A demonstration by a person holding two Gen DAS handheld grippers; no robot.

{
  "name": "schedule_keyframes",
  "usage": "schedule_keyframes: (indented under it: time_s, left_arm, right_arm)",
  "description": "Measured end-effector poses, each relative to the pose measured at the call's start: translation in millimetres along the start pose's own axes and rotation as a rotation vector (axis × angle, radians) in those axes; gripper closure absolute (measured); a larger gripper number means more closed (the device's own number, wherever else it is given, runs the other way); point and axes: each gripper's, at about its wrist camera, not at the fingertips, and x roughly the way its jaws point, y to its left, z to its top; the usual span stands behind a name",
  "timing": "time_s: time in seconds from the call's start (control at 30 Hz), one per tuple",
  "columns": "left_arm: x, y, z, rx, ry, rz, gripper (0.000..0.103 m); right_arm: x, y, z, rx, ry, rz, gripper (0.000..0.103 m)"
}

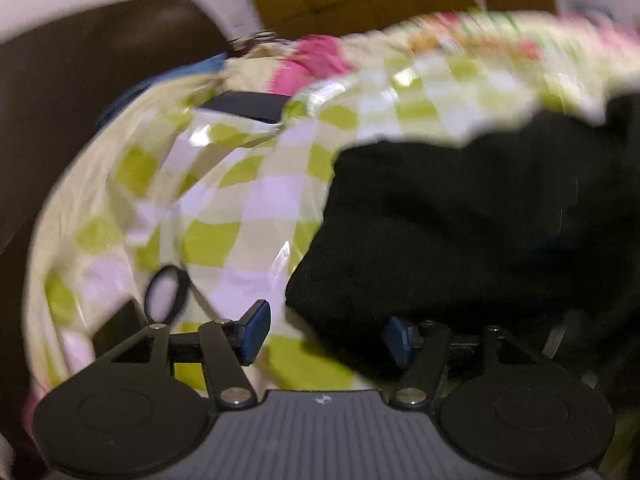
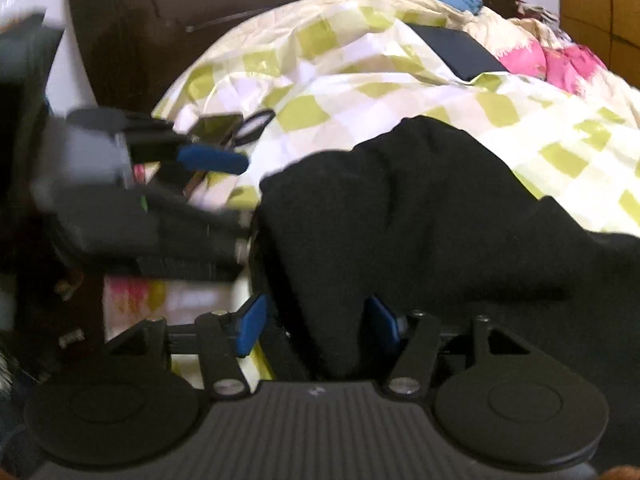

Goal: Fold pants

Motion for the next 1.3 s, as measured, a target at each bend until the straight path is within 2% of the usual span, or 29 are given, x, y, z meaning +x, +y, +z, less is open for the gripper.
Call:
schedule_keyframes:
  time_s: [0.07,0.13,0.23,0.27,0.33,0.4,0.43,0.53,0.6,0.63,0.77,0.9,0.97,1.1,1.2,1.3]
  left_arm:
    - [-6,5,1,0.009,0.009,-0.016,0.028]
    - [-17,20,2,-0.040,-0.002,-0.018,0.028]
    - [-34,50,0,-0.206,-0.016,-0.001,0.029]
    - [-40,57,-1,-0.259,-0.031,0.007,0.029]
    - [-50,63,3,-0.337,-0.085,0.011,0.029]
    - [-51,57,11,-0.400,-0.131,-0.044,0.029]
    - [-45,51,14,-0.415,-0.124,-0.077,0.029]
    - [-11,14,12,-0.334,-0.020,-0.141,0.029]
    - [14,-7,3,-0.289,0.100,-0.132,0.029]
    - [17,-13,-1,-0.291,0.113,-0.125,0.029]
    - [-5,-14,10,-0.323,0.045,-0.104,0.031]
    - [-31,-32,40,-0.261,-0.043,-0.130,0.031]
    - [-39,-55,58,-0.236,-0.074,-0.203,0.030]
    - [-25,-126,89,-0.156,-0.073,-0.368,0.030]
    - [-17,-183,106,-0.095,-0.063,-0.474,0.030]
    - [-15,-232,121,-0.005,-0.067,-0.513,0.030]
  right_arm:
    - [-12,-2,-3,0.010,-0.028,-0.007,0.046]
    - [-24,-6,-8,0.033,-0.055,0.018,0.046]
    - [-33,-8,-11,0.061,-0.092,0.052,0.045]
    - [-31,-5,-13,0.048,-0.092,0.056,0.045]
    - [-18,-1,-15,0.042,-0.032,0.037,0.045]
    - [-10,-2,-19,0.071,0.002,0.045,0.043]
    - [-13,-3,-19,0.081,-0.005,0.041,0.044]
    - [-38,-19,-19,0.167,-0.035,0.050,0.046]
    - [-61,-34,-25,0.215,-0.050,0.027,0.046]
    - [-75,-44,-29,0.236,-0.061,0.007,0.046]
    - [-127,-95,-48,0.354,-0.086,-0.090,0.045]
    - [-177,-152,-77,0.492,-0.098,-0.278,0.045]
    - [-206,-175,-99,0.552,-0.136,-0.370,0.045]
    - [-257,-230,-149,0.743,-0.202,-0.535,0.044]
    - [-287,-272,-179,0.893,-0.274,-0.587,0.043]
    - [-301,-313,-199,0.984,-0.333,-0.613,0.043]
